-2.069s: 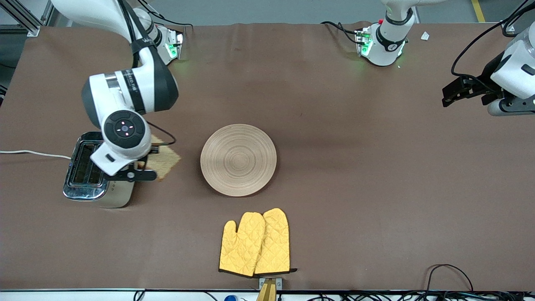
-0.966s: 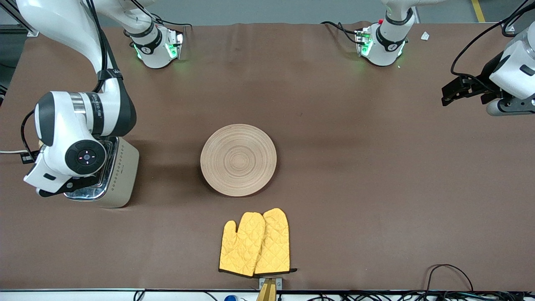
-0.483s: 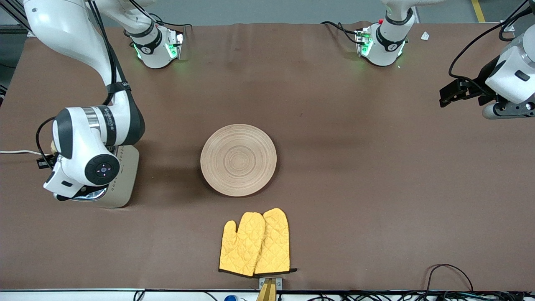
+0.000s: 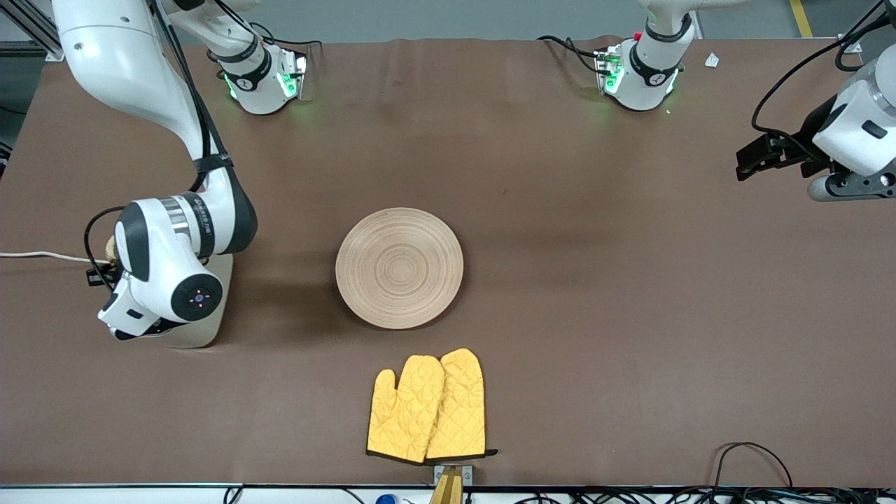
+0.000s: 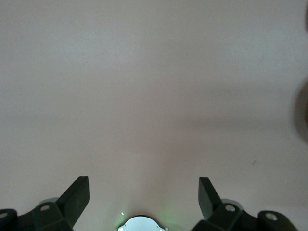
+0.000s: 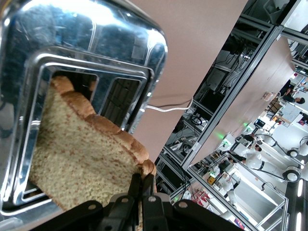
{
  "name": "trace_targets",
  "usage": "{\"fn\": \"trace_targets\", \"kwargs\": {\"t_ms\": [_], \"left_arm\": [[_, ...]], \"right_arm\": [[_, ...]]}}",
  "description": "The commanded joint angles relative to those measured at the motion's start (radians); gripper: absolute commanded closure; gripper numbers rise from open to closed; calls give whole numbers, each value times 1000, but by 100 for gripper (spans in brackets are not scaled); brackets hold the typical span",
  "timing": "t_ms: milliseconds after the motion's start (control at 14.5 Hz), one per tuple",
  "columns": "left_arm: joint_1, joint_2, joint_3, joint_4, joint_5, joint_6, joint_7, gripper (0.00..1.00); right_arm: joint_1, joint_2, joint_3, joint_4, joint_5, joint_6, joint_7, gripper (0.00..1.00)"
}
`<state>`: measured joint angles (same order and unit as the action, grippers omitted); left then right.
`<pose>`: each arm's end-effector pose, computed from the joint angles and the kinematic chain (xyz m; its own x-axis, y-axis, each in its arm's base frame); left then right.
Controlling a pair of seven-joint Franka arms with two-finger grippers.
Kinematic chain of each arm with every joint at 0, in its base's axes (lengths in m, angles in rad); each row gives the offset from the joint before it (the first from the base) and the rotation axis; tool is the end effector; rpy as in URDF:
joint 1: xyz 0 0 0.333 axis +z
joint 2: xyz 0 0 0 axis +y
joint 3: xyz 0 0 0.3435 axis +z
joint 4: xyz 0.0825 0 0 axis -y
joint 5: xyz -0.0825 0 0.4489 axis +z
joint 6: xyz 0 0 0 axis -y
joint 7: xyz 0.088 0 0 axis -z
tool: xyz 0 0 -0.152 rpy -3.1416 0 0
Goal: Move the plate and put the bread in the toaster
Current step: 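Lower the bread into the toaster slot with the right gripper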
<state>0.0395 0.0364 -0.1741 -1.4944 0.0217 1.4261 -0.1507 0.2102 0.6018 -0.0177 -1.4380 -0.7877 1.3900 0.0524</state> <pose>0.6069 -0.0768 0.6136 0.9948 0.0194 -0.1005 0.0163 -0.9994 -0.0308 0.7098 0.0209 0.3105 0.8528 -0.0038 -0.5222 0.4060 -0.6242 0.6675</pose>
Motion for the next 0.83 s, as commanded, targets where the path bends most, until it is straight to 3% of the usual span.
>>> {"fn": "trace_targets", "kwargs": {"t_ms": [0, 69, 207, 276, 552, 759], "left_arm": [[-1, -1, -1, 3, 17, -10, 6, 0], [-1, -1, -1, 3, 17, -10, 6, 0], [-3, -1, -1, 3, 17, -10, 6, 0], [-1, -1, -1, 5, 17, -10, 8, 0], [-1, -1, -1, 3, 17, -10, 8, 0], [-1, -1, -1, 3, 17, -10, 8, 0]], "right_arm": [[-9, 13, 7, -9, 27, 0, 47, 93], [-12, 15, 7, -2, 36, 0, 72, 74], [-26, 9, 5, 11, 79, 0, 78, 14], [-31, 3, 7, 31, 106, -5, 70, 0], [-32, -4, 7, 91, 195, -8, 66, 0], [-84, -66, 7, 93, 326, -5, 23, 0]]}}
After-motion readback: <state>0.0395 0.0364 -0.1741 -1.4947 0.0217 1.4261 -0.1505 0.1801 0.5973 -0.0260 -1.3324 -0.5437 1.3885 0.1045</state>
